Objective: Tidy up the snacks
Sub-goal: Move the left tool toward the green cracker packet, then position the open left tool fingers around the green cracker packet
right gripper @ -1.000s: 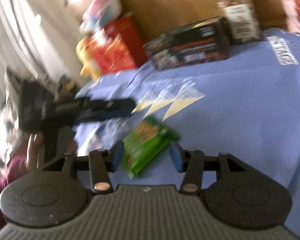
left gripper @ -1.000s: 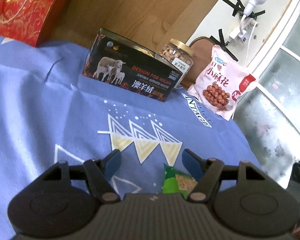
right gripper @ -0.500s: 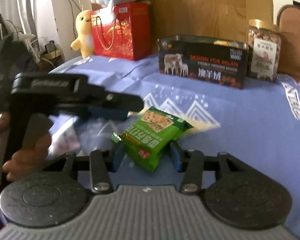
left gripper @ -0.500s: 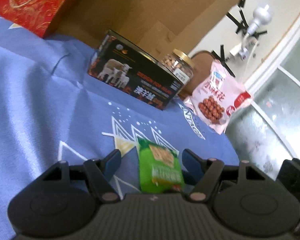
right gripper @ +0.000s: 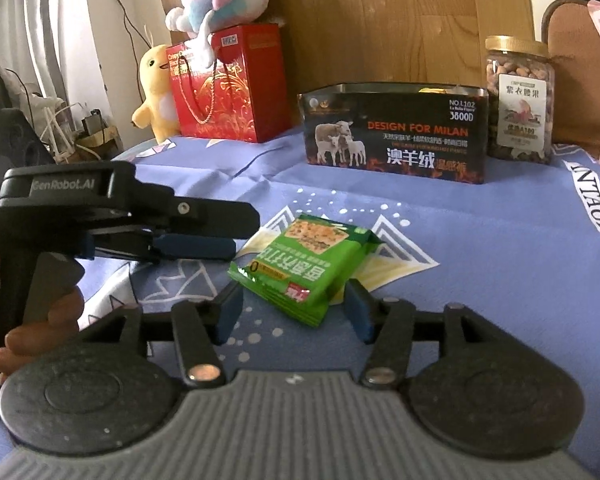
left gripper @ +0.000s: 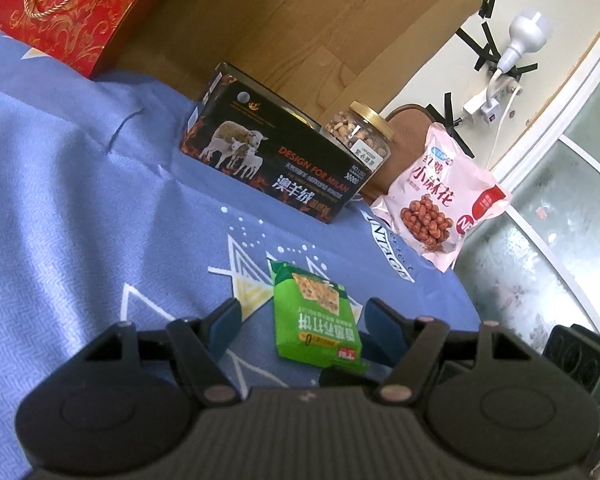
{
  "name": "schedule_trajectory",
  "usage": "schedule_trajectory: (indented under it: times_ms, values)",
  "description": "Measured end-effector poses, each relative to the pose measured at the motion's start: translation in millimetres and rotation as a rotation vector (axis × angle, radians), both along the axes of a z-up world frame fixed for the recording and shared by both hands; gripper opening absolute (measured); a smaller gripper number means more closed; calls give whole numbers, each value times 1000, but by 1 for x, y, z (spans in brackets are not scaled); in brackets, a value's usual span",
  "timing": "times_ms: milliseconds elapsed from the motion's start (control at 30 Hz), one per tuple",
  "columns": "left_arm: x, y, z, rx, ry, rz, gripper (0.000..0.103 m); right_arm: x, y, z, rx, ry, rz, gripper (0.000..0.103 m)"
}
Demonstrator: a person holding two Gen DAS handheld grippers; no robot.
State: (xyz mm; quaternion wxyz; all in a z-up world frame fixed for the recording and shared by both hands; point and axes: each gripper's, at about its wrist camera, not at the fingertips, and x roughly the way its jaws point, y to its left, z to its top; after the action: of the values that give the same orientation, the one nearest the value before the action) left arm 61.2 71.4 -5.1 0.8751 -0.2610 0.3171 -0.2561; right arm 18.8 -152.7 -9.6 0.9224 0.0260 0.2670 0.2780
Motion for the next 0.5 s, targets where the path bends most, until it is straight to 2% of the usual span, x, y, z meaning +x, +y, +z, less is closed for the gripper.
schedule_trajectory:
  times_ms: [200,500]
  values:
    - [0,0,0,0,0,1,70,0,0,0,1,0,-2,59]
    - [0,0,0,-1,1,0,70,-5,10,1,-63,-32,38,59]
